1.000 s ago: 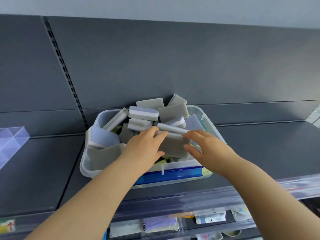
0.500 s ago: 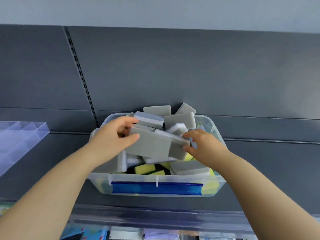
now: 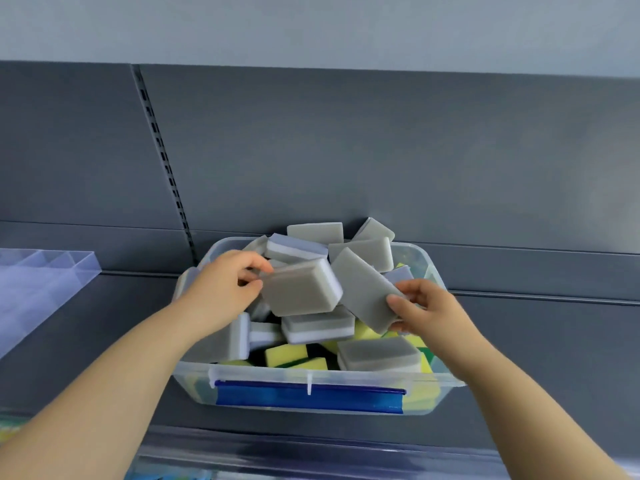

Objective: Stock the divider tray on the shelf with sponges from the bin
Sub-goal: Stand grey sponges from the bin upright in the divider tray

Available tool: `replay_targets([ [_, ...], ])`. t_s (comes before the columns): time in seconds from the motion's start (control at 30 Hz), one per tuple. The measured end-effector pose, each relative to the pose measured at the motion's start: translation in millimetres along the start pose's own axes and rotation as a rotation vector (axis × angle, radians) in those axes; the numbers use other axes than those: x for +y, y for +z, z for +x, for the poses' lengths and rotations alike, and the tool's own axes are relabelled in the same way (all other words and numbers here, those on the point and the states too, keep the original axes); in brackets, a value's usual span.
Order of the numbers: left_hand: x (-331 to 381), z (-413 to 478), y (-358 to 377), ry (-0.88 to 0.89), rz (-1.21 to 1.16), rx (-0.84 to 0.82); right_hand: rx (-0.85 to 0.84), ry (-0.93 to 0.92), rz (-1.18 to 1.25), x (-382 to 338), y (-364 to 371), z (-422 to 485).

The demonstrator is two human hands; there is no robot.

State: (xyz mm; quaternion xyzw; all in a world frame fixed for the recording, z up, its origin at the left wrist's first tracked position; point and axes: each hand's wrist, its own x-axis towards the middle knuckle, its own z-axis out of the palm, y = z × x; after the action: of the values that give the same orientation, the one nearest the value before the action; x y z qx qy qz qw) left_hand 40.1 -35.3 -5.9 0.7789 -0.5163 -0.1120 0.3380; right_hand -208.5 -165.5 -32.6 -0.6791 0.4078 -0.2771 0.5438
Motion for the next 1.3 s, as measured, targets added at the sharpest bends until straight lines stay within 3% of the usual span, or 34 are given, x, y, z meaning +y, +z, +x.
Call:
replay_targets([
  [0.23, 11.1, -6.9, 19.6, 0.231, 0.163, -0.222, 0.047, 0.033, 0.149, 12.8, 3.8, -10.4],
  [0.43, 27.0, 0.9, 32.5, 0.398, 0.334, -0.112, 0.054, -0.001, 0.201, -2.1, 2.0, -20.2],
  [0.53, 29.2, 5.3, 29.0, 0.347, 0.122, -0.045, 0.209, -0.075, 0.186, -7.0, -5.8, -21.6],
  [0.6, 30.8, 8.1, 26.6, 0.238, -0.126, 0.006, 0.296, -0.127, 0.022, -8.9, -11.4, -21.7],
  [0.73, 27.1, 10.1, 23.9, -0.031, -0.488, -0.068, 0.284, -0.161, -0.225, -10.5, -8.9, -25.3],
  [0.8, 23.1, 8.8, 23.6, 0.001, -0.414, -0.119, 0.267, -0.197, -0.283, -8.9, -2.3, -28.1],
  [0.9, 19.2, 5.9, 22.8, 0.093, -0.114, -0.15, 0.261, -0.258, -0.294, -7.9, 4.0, -30.2],
  [1.1, 25.5, 2.0, 16.3, 0.126, 0.222, -0.057, 0.282, -0.342, -0.249, -14.0, 10.3, -26.1],
  [1.3, 46.3, -3.0, -2.3, 0.162, 0.175, 0.141, 0.287, -0.366, -0.055, -20.8, 16.4, -23.7],
])
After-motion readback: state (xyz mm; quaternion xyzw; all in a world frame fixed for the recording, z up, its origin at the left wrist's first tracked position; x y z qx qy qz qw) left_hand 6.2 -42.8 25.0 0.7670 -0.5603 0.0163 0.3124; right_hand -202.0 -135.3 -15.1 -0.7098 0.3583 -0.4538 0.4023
